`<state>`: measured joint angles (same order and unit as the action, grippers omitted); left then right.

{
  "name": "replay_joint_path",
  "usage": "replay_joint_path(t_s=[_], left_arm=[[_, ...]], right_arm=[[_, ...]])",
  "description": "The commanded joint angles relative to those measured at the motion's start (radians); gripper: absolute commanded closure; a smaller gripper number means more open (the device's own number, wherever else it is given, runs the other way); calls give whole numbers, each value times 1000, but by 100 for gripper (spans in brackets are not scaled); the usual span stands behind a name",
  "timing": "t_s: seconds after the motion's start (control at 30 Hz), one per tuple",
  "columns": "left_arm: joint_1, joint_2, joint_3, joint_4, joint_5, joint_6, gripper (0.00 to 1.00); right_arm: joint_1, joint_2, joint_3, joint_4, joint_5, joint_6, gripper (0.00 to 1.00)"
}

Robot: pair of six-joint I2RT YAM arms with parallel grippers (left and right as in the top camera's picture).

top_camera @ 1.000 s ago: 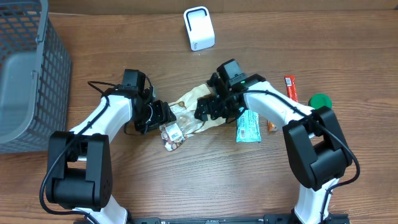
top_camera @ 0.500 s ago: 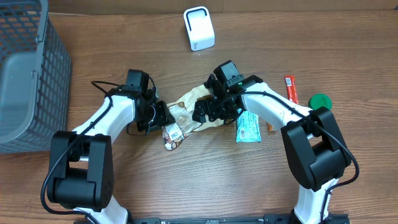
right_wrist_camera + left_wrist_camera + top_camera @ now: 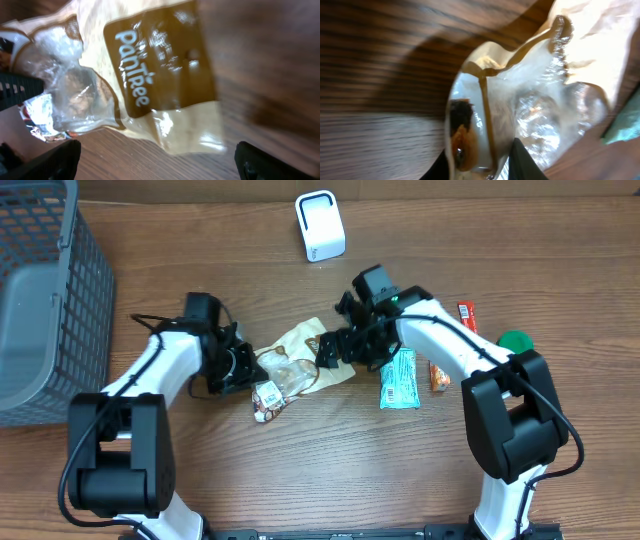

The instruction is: Scan the item barcode

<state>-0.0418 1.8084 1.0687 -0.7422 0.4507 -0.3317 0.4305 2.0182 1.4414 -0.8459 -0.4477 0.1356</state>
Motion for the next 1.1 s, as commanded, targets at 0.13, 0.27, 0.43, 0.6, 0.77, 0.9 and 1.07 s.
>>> replay_joint_path(t_s=[0.13, 0.27, 0.43, 0.6, 0.77, 0.9, 1.07], left_arm=[[97, -77, 79, -93, 185, 154, 85], [134, -93, 99, -124, 242, 176, 82], [139, -94, 99, -148, 233, 207, 81], [138, -94, 99, -152, 195, 213, 85], [137, -94, 99, -149, 165, 212, 91], [119, -94, 84, -111, 102, 190, 78], [92, -82, 63, -32, 0, 118, 54]], right_arm=[[-18, 2, 51, -3, -60, -35, 0], [-18, 2, 51, 1, -63, -32, 0], [-18, 3, 50, 11, -62, -27, 0], [-7, 10, 50, 46, -62, -5, 0], [-4, 10, 50, 60, -62, -5, 0], [-4, 10, 50, 60, -62, -6, 0], [-4, 10, 50, 62, -62, -6, 0]])
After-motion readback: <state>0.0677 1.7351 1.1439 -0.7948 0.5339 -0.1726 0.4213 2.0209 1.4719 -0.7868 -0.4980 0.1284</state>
